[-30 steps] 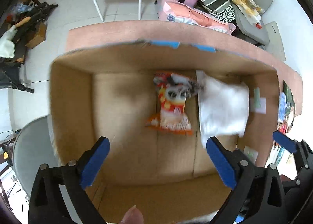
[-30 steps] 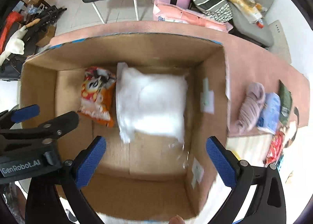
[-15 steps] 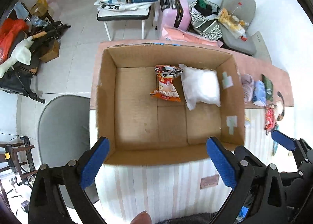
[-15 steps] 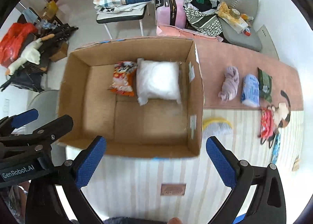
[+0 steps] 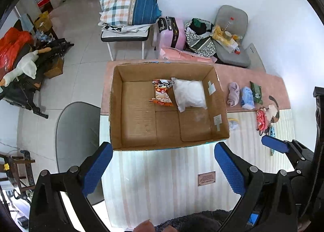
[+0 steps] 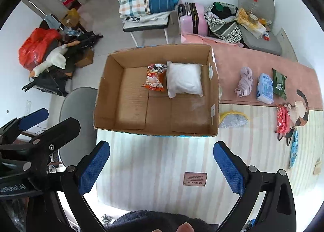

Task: Organize soft objects
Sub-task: 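Lift both tools out of the box toward the remaining items, then grasp the red snack bag with the right tool while the left tool grasps the blue wipes packet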

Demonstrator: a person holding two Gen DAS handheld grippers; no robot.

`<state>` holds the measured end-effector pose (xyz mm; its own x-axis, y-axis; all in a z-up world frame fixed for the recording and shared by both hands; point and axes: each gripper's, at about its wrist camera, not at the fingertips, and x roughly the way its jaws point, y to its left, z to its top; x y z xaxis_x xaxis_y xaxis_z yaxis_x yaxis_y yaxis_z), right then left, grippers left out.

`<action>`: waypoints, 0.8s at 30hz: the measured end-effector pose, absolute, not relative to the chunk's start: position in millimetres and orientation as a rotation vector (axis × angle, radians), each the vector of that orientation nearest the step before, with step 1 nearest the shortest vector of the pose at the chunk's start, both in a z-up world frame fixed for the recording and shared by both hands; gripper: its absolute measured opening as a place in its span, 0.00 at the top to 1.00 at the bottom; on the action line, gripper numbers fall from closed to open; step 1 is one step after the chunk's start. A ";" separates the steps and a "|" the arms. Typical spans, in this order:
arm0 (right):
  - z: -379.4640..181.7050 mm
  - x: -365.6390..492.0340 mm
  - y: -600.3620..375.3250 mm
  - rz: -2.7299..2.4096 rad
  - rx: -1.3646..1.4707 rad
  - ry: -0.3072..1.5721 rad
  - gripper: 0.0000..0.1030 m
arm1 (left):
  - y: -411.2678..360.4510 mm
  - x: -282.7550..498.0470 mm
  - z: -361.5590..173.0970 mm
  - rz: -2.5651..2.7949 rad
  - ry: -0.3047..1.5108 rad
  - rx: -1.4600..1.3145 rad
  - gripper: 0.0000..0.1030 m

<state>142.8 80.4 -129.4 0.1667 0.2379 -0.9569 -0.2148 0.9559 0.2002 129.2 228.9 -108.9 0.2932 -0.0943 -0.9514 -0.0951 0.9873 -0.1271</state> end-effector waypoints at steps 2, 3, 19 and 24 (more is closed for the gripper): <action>-125.6 140.7 73.5 0.328 0.030 1.353 0.00 | 224.9 126.1 -105.5 0.009 1.262 -0.167 0.00; -124.3 141.0 70.4 0.327 0.033 1.349 0.00 | 221.0 125.2 -103.6 0.009 1.256 -0.167 0.00; -166.7 165.7 -211.1 -0.044 0.271 1.359 0.00 | 30.1 175.8 -133.1 -0.113 1.325 -0.038 0.00; -214.8 195.9 -302.0 -0.111 0.270 1.406 0.00 | -48.7 226.2 -177.0 -0.123 1.396 0.016 0.00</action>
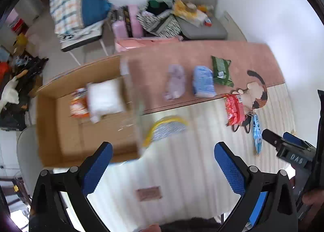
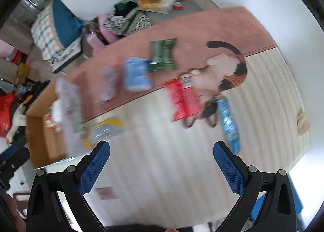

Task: Organize soft objects
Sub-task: 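Grasp the red snack bag with the right tool while the left tool grasps the blue wipes packet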

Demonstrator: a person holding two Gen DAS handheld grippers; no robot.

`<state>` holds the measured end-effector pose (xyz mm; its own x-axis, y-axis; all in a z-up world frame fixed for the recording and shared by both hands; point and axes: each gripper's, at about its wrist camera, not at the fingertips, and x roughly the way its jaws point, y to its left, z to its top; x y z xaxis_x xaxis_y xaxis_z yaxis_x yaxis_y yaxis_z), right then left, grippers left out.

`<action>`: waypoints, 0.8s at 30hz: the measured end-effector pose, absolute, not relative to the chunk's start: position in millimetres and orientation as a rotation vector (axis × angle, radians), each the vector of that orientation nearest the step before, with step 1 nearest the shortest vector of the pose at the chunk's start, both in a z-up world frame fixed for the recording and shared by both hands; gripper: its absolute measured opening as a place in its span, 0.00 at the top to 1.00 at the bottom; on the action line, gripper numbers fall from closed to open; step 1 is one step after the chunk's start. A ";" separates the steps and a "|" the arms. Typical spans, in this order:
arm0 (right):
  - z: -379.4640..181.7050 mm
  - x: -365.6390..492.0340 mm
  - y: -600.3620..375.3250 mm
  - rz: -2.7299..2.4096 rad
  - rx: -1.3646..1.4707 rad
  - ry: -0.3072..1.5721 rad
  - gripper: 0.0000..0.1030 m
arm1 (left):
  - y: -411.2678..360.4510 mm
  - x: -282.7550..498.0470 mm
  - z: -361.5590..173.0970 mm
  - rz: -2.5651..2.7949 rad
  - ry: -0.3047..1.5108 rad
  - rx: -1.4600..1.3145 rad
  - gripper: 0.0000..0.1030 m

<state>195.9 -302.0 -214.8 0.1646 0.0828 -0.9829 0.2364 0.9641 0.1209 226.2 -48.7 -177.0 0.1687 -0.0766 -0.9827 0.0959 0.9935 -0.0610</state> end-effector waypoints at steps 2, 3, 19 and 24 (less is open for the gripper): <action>-243.4 214.6 -334.0 -0.120 0.268 1.438 0.00 | -84.0 253.3 -201.8 -0.127 1.428 0.056 0.00; -253.1 219.5 -341.6 -0.125 0.268 1.448 0.00 | -94.9 264.1 -210.2 -0.126 1.438 0.068 0.00; -422.2 313.8 -352.7 -0.084 0.255 1.713 0.38 | -190.6 381.3 -350.5 -0.149 1.649 0.205 0.01; -431.0 316.2 -365.0 -0.087 0.324 1.736 0.42 | -198.4 397.5 -393.8 -0.133 1.732 0.220 0.01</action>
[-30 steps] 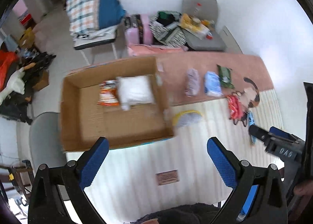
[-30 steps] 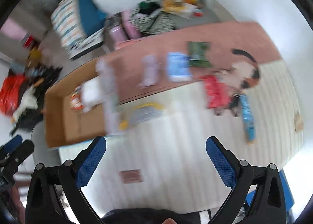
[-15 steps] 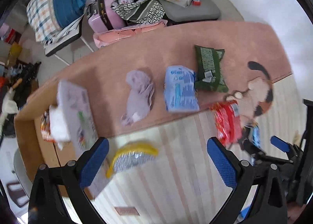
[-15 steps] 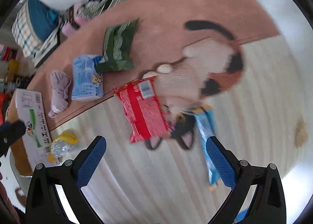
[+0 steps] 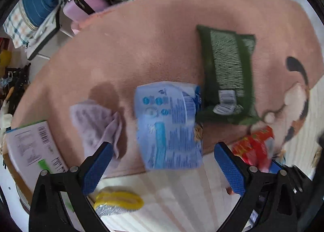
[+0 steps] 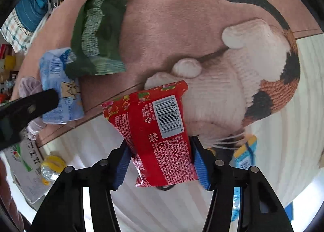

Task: Organize soft objects
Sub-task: 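Grasp the red snack bag with the right tool while the left tool grasps the blue wipes packet, then carry both packets into the box and open both tools to drop them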

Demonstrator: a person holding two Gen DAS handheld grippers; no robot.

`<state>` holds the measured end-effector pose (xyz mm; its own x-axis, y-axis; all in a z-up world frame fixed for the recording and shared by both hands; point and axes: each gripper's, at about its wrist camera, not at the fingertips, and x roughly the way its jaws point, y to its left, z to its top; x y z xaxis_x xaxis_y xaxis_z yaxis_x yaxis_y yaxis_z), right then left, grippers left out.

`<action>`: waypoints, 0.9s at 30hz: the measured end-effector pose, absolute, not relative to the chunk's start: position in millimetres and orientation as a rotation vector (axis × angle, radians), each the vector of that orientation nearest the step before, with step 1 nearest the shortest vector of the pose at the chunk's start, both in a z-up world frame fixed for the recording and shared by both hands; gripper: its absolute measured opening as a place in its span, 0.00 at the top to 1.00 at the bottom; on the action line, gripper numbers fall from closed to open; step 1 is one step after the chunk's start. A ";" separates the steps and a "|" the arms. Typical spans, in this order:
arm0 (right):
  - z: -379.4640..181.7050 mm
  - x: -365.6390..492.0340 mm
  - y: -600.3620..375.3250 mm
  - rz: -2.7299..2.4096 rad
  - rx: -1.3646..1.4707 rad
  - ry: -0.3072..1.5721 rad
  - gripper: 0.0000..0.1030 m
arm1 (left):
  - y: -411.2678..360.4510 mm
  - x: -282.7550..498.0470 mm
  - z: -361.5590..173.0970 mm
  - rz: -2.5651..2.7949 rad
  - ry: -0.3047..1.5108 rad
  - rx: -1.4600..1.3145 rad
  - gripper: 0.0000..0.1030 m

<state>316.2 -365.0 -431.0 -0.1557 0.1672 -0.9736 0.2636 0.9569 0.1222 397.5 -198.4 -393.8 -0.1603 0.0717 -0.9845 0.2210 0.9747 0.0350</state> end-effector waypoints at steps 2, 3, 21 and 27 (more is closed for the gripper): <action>-432.5 316.9 -365.3 -0.079 0.322 1.746 0.42 | -201.6 399.9 -411.1 -0.129 1.767 0.236 0.01; -433.4 317.2 -364.7 -0.080 0.318 1.754 0.42 | -202.8 400.7 -416.2 -0.125 1.773 0.246 0.07; -402.7 295.0 -305.5 -0.047 0.182 1.713 0.54 | -152.0 313.3 -379.1 -0.139 1.706 0.030 0.57; -333.3 274.5 -250.6 0.066 0.212 1.610 0.55 | -97.9 273.7 -307.8 -0.150 1.587 -0.068 0.57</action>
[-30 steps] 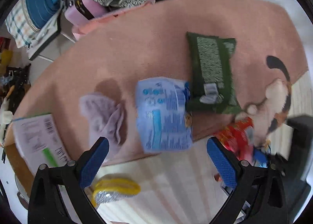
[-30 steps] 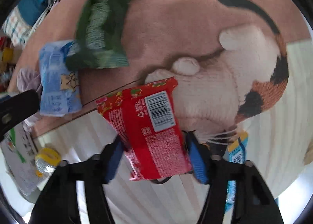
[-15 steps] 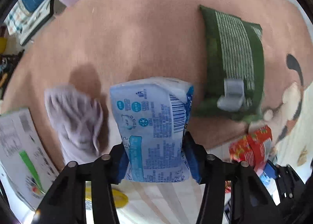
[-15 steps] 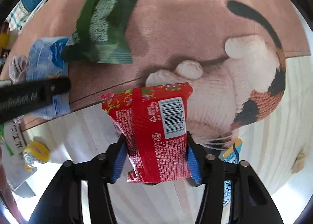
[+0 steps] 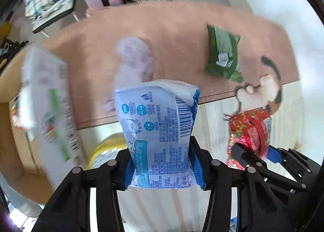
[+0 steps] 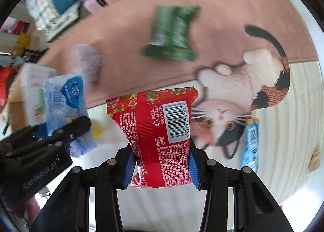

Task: Organize soft objects
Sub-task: 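Carry both packets into the box and open both tools to drop them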

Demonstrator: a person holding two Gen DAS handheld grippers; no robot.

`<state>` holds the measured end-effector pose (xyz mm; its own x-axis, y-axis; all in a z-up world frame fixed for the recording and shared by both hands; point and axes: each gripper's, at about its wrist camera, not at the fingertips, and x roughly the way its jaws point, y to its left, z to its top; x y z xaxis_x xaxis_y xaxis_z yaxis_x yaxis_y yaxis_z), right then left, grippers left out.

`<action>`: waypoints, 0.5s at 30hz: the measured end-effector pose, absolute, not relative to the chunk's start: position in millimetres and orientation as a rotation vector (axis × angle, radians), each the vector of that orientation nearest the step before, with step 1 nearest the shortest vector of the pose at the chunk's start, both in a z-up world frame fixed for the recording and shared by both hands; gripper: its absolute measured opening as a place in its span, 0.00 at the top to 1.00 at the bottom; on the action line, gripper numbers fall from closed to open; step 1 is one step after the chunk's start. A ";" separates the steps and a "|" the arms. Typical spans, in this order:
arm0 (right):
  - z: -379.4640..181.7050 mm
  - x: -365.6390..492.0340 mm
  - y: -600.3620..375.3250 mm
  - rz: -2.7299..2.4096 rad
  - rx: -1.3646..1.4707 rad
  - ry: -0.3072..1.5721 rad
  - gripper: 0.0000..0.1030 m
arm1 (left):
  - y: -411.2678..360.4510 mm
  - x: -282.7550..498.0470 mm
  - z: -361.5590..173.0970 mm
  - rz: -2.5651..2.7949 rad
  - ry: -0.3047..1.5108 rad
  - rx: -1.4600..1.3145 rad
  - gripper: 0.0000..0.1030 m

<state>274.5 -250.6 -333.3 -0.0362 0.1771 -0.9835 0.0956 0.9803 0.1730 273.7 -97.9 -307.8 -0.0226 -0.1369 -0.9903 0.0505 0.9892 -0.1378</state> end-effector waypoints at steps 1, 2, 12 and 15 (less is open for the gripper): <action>-322.4 272.3 -240.1 0.088 0.218 1.594 0.55 | -82.8 271.4 -294.7 -0.146 1.566 -0.083 0.57; -311.7 269.3 -228.6 0.108 0.221 1.579 0.55 | -68.3 273.1 -280.8 -0.142 1.546 -0.099 0.57; -221.1 246.6 -59.4 0.301 0.188 1.475 0.55 | 100.7 246.4 -205.4 -0.004 1.441 -0.140 0.57; -222.3 243.8 0.2 0.311 0.169 1.483 0.55 | 142.9 247.6 -211.2 0.046 1.437 -0.111 0.57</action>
